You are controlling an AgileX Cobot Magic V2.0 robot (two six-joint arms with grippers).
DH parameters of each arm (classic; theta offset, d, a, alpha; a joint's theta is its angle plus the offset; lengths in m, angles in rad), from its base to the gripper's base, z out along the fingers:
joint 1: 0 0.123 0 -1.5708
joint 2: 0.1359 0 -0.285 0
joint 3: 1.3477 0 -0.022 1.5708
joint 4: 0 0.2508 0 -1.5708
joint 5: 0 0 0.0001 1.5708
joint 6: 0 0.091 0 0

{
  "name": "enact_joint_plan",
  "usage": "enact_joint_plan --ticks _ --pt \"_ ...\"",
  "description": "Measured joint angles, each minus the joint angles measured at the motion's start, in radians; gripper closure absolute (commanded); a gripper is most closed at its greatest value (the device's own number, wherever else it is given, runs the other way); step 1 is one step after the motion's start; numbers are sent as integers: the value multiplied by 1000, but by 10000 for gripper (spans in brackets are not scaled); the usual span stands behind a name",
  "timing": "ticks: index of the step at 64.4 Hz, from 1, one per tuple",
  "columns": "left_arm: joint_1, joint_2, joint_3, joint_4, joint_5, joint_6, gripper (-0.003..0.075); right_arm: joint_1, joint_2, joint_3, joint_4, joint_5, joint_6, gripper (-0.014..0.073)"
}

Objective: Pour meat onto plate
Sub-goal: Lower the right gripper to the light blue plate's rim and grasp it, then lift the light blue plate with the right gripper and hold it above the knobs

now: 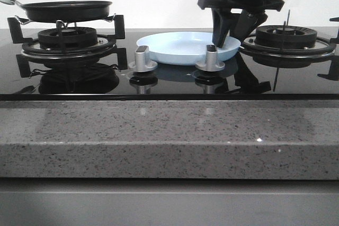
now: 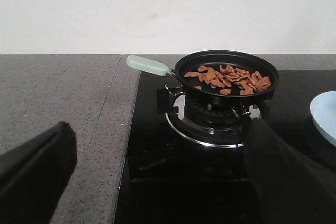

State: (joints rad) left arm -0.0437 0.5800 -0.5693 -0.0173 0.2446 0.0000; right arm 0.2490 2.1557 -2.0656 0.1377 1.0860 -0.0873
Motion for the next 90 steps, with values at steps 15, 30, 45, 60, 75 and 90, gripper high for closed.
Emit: enact_joint_plan --ticks 15,30,45,60,75,90 --pt "0 0 0 0 0 0 81 0 4 -3 0 1 0 311" --pt "0 0 0 0 0 0 81 0 13 -4 0 3 0 337" --pt "0 0 0 0 0 0 81 0 13 -20 13 6 6 657" --pt "0 0 0 0 0 0 81 0 13 -34 16 17 7 657" --pt "0 0 0 0 0 0 81 -9 19 -202 16 141 5 657" --pt "0 0 0 0 -2 0 81 -50 -30 -302 43 165 14 657"
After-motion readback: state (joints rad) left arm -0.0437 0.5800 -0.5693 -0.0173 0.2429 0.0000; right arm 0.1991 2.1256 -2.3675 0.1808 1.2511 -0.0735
